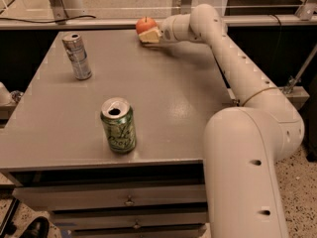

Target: Move apple near redbull can

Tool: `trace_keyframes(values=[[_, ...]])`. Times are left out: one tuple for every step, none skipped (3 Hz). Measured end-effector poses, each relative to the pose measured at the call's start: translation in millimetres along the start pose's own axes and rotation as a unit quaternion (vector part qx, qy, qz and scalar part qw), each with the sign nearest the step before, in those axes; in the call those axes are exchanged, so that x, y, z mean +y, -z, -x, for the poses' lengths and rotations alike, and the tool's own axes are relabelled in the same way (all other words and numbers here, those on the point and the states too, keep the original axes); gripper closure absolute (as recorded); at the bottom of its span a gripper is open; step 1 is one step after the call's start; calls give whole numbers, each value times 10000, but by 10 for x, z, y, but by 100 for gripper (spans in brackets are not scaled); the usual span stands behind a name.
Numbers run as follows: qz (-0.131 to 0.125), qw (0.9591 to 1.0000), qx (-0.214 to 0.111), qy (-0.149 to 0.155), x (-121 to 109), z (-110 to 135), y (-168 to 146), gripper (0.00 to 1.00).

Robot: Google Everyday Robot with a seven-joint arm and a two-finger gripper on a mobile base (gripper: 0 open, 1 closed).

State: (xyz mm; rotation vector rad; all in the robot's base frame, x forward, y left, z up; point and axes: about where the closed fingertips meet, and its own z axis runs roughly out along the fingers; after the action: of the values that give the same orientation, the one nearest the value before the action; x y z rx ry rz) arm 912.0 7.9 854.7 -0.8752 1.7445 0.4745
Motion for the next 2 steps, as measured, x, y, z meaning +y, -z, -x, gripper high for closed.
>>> trace_keyframes(values=[[553,9983,-67,182,512,77,237,100],[1104,9935,-122,234,1088,40,396,100]])
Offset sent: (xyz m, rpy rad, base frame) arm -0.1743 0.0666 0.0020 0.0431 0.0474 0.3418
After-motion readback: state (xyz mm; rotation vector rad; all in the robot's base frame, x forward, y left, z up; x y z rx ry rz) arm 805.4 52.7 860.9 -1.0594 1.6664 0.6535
